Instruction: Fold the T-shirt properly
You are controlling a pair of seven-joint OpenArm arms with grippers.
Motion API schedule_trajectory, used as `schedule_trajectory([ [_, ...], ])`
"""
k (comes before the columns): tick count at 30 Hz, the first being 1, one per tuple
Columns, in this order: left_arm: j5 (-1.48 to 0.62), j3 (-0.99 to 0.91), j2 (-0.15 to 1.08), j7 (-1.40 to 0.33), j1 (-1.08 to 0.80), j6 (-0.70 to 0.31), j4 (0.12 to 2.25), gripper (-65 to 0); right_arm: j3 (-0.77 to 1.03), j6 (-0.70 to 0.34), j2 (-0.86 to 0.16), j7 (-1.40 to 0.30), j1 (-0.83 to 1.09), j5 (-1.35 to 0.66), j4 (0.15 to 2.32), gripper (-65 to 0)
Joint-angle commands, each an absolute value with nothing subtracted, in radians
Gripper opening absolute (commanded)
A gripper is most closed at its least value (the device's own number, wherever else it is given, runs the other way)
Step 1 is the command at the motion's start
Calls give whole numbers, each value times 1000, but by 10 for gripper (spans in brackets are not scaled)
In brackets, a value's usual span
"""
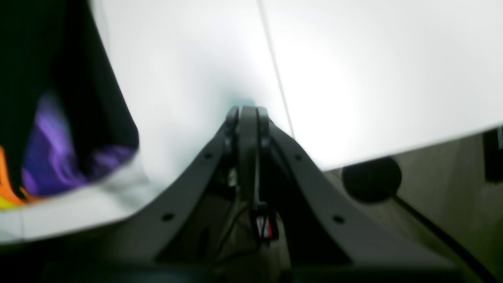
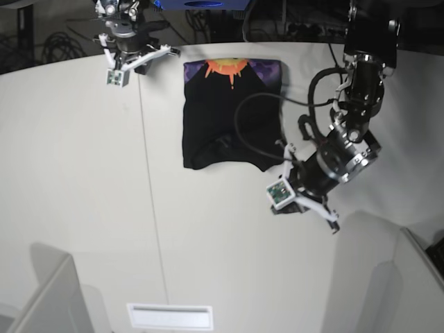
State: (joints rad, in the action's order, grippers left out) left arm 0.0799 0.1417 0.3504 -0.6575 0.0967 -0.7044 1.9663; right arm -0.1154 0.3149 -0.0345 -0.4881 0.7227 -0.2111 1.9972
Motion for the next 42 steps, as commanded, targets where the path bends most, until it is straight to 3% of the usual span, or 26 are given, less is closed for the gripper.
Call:
schedule_trajectory([
  [1, 76, 102, 380, -585, 65, -698, 1980, -650, -116, 314, -42, -453, 742, -203, 2020, -650],
  [7, 74, -91, 412, -274, -206, -698, 1979, -650, -116, 312, -102, -271, 789, -202, 2020, -650],
  [16, 74, -265, 407, 35, -573, -696, 1977, -650, -105, 312, -236, 62, 906, -200, 2020, -650],
  [29, 74, -292, 377, 56, -843, -694, 1977, -650, -105, 312, -335, 113, 1078, -200, 2020, -650],
  [37, 76, -292, 348, 50, -972, -694, 1945, -650, -105, 312, -337, 108, 1194, -199, 2017, -650],
  [42, 76, -282, 337, 50, -1004, -694, 1868, -650, -114, 312, -337, -4, 1259, -199, 2012, -650],
])
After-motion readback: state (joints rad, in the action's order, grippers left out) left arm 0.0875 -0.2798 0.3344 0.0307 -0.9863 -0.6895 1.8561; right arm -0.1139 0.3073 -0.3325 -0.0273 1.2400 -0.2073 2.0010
